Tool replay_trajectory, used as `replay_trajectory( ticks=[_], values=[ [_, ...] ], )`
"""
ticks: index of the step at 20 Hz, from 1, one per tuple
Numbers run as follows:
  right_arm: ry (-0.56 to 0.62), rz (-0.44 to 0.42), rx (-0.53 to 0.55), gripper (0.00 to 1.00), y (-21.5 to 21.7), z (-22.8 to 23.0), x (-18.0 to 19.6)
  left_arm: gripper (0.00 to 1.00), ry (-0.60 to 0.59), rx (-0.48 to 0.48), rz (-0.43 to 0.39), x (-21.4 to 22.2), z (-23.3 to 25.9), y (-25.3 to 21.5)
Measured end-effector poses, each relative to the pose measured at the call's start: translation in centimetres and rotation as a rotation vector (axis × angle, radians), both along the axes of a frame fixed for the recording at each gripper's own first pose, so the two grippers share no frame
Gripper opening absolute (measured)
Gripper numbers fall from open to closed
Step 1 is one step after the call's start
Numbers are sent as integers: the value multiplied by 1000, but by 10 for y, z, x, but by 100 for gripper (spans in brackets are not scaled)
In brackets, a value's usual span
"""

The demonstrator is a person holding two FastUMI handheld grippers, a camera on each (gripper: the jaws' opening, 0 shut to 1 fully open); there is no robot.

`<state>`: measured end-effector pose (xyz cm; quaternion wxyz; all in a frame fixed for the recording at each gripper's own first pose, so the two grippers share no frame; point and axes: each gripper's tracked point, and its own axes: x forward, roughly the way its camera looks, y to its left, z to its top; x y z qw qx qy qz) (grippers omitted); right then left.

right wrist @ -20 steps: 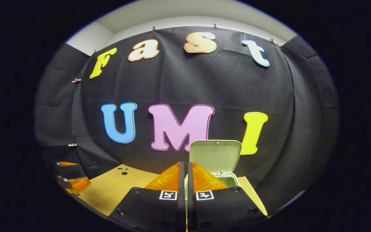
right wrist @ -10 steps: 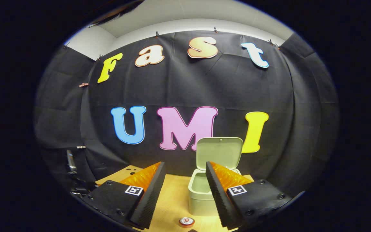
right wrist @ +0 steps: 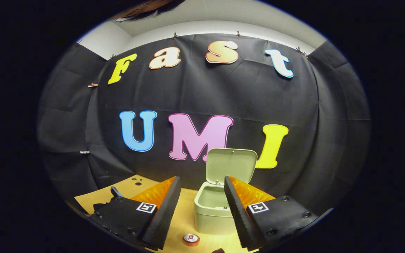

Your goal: Press the lid of the desktop garbage bin to open it, pick up the crumpled paper on the desktop and throw it into the bin, then pick up the pop can on the desktop and drop it into the bin, and finally close the garbage bin lid.

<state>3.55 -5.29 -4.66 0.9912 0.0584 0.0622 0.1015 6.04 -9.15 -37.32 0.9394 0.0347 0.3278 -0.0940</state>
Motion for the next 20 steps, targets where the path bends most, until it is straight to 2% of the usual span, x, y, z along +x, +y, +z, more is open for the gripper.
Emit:
replay_trajectory(
  ticks=[4,7,11,13,14,15,18,20],
  values=[
    [3,-26,-61,79,-16,-4,-2,90,109,-16,16,-2,-46,-2],
    [27,-33,-53,79,-21,-7,-4,84,163,-18,41,4,-70,-1],
    [39,-56,-49,79,-33,-9,-3,81,215,-8,29,5,-91,-5],
    [45,-66,-42,79,-37,-10,-3,77,205,-17,31,12,-90,-6],
    [51,-73,-38,80,-40,-12,-4,78,208,-16,26,10,-91,-9],
    [57,-77,-38,80,-42,-14,-5,68,207,-17,18,10,-91,-11],
    [72,-80,-38,79,-45,-18,-8,60,210,-27,4,11,-90,-14],
    [71,-76,-27,79,-43,-17,-9,48,212,-30,5,10,-90,-15]
  ],
)
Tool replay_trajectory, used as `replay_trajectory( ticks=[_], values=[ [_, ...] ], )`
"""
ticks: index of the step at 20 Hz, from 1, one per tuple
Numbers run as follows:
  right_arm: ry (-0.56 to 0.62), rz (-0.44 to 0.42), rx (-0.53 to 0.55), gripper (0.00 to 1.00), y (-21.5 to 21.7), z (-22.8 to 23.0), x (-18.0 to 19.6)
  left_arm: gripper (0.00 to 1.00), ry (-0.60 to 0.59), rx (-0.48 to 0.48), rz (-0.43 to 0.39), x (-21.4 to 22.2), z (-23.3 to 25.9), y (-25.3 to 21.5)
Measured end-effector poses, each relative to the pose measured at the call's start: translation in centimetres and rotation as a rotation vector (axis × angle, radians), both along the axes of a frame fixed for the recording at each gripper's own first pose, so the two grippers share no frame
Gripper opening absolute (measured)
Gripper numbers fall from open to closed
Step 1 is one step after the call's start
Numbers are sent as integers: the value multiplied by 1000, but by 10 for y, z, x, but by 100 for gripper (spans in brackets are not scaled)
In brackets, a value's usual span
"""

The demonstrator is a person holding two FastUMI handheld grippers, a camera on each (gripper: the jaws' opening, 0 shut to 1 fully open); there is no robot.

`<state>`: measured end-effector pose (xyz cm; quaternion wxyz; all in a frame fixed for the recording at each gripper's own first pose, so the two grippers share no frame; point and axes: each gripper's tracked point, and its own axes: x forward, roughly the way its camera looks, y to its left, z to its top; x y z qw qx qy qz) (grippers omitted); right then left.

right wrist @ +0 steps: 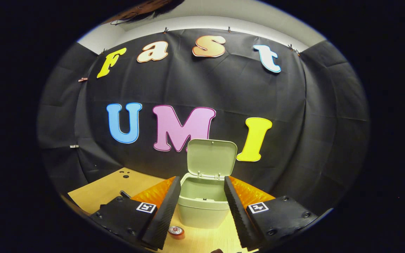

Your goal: Press the lid of the desktop garbage bin to open it, pick up the crumpled paper on the desktop and throw it into the bin, then pick up the pop can on the desktop and drop it into the bin, and finally close the garbage bin lid.

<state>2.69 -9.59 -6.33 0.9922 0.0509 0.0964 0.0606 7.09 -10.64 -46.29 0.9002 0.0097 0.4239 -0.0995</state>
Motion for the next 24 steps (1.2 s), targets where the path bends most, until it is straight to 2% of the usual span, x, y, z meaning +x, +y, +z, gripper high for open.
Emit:
replay_trajectory(
  ticks=[2,4,7,12,19,24],
  values=[
    [-3,3,5,79,1,1,0,48,-5,-1,6,-1,3,1],
    [-5,6,1,79,1,1,-1,41,-28,-2,15,0,13,2],
    [-10,14,-4,79,3,2,-1,41,-105,-25,22,8,49,3],
    [-25,20,-6,79,6,4,1,43,-287,-94,17,32,141,-5],
    [-36,8,6,79,3,5,3,43,-493,-199,53,74,267,-21],
    [-28,-14,-29,79,-8,-1,0,43,-648,-245,-16,105,348,-48]
  ],
)
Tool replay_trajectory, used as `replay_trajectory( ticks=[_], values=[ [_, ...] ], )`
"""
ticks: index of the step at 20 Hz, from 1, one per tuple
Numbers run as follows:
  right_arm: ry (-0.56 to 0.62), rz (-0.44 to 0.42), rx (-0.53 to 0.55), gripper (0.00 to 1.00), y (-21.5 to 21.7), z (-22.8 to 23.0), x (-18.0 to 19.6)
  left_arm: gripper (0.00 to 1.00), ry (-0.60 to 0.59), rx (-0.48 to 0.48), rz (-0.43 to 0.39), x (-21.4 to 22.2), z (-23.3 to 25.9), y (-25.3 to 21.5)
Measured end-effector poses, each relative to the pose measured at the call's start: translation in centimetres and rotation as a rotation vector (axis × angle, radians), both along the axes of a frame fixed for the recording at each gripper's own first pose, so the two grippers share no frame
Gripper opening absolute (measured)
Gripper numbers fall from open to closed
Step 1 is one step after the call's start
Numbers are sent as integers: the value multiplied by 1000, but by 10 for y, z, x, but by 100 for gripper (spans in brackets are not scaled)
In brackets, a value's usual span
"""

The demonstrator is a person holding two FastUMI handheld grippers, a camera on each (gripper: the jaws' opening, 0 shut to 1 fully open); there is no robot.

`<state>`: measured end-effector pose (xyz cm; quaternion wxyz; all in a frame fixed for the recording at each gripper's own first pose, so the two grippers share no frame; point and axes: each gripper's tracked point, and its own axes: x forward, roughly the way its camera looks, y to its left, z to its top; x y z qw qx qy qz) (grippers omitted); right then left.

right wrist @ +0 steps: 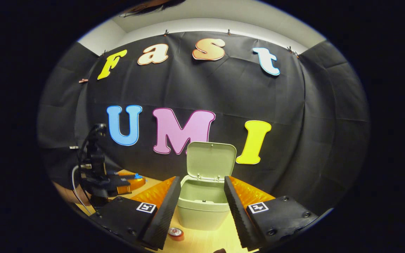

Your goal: Press the lid of the desktop garbage bin to open it, pick up the crumpled paper on the desktop and throw it into the bin, then pick up the pop can on the desktop and drop it into the bin, and finally close the garbage bin lid.

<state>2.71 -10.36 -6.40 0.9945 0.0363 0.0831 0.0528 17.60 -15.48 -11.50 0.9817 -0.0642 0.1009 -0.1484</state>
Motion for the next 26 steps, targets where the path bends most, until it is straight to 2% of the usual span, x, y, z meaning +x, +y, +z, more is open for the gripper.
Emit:
replay_trajectory(
  ticks=[5,10,14,17,21,26],
  values=[
    [-7,-21,-6,79,-9,4,-2,43,-125,7,-62,21,50,-44],
    [9,-48,-15,79,-22,-1,-4,43,-145,-40,-124,38,66,-88],
    [16,-72,-11,79,-32,-4,-6,41,-110,-23,-171,50,49,-121],
    [25,-89,-15,80,-42,-9,-8,44,-68,11,-196,58,29,-139],
    [31,-110,-14,79,-56,-13,-8,43,-21,55,-218,59,6,-153],
    [51,-139,22,79,-67,-20,-8,48,24,97,-218,61,-15,-159]
  ],
)
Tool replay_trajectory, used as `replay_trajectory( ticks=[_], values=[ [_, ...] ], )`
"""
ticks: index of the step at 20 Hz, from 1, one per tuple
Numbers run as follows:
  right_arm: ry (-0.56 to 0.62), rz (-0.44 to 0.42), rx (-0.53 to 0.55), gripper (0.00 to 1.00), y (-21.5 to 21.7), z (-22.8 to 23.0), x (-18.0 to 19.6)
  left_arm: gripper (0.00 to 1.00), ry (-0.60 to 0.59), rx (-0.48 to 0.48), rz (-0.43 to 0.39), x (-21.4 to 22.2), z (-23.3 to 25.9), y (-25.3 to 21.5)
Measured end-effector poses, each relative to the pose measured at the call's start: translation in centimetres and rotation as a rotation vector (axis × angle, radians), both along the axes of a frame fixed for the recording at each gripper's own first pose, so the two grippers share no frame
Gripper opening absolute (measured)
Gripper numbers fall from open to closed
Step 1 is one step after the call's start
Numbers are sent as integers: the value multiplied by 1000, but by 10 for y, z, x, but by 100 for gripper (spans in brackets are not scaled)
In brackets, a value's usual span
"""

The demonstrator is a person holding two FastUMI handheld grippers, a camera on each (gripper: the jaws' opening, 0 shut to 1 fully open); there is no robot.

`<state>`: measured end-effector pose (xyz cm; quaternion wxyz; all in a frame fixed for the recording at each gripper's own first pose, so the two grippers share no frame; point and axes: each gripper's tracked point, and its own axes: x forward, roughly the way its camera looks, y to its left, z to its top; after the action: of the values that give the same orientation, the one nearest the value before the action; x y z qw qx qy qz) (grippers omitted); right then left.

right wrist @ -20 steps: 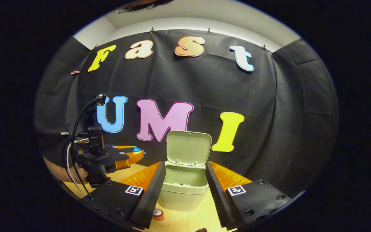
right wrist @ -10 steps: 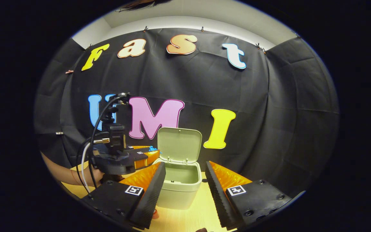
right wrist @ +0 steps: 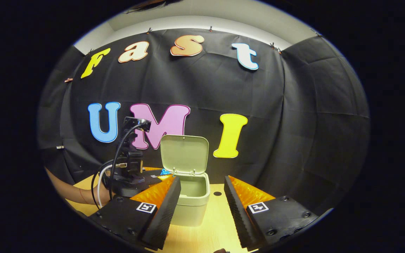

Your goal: Press the lid of the desktop garbage bin to open it, pick up the crumpled paper on the desktop and throw it into the bin, then pick up the pop can on the desktop and drop it into the bin, and finally close the garbage bin lid.

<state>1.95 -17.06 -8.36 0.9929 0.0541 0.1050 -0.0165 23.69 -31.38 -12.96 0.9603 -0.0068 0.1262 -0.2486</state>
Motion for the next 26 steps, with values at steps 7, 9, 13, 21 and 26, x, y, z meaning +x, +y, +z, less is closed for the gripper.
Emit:
replay_trajectory(
  ticks=[7,9,13,21,26],
  values=[
    [26,-4,-8,79,3,-11,-5,66,36,33,-12,-3,-16,0],
    [31,2,-15,79,6,-13,-6,71,31,23,-9,-7,-11,2],
    [45,43,-17,79,26,-26,-10,78,-2,24,-8,-16,0,15],
    [97,171,10,88,85,-61,-13,97,-92,42,96,-47,36,83],
    [144,238,18,95,120,-96,-18,98,-110,32,138,-79,50,123]
  ],
)
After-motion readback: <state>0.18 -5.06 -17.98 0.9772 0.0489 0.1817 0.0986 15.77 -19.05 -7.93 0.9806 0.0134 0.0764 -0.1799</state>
